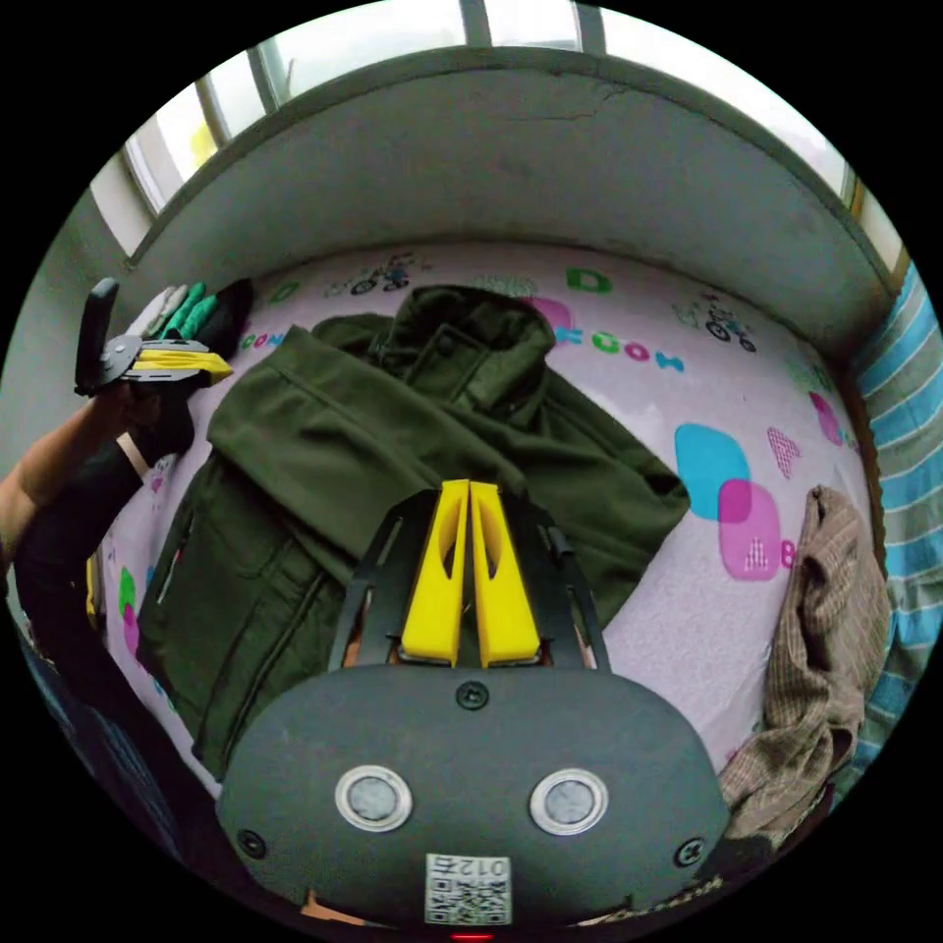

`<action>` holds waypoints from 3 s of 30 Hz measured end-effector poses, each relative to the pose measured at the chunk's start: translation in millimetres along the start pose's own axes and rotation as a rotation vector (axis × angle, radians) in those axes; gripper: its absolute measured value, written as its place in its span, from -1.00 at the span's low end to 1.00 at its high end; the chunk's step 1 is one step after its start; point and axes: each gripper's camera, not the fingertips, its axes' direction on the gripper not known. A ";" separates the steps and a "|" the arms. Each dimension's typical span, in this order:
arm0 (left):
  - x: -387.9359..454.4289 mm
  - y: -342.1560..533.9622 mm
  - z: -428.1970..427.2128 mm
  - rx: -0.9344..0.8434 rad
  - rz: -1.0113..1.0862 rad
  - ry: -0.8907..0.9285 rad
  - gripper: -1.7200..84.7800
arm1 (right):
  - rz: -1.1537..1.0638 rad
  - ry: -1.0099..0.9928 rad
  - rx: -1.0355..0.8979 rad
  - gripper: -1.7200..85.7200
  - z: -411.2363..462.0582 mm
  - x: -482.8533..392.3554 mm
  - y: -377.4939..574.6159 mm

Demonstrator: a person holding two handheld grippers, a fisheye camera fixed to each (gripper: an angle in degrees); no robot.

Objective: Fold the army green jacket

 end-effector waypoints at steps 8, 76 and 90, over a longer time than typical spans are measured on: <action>-22.1 -100.9 71.3 0.010 -0.099 -0.006 -0.96 | -0.120 -0.064 -0.015 -0.83 13.4 1.9 -115.7; -91.6 -147.6 197.0 0.028 -0.311 -0.012 -0.97 | -0.039 -0.188 -0.312 -0.84 -28.1 64.4 -323.3; -87.4 -152.4 207.3 0.028 -0.315 -0.006 -0.96 | -0.257 -0.321 -0.601 -0.79 -20.3 61.8 -342.0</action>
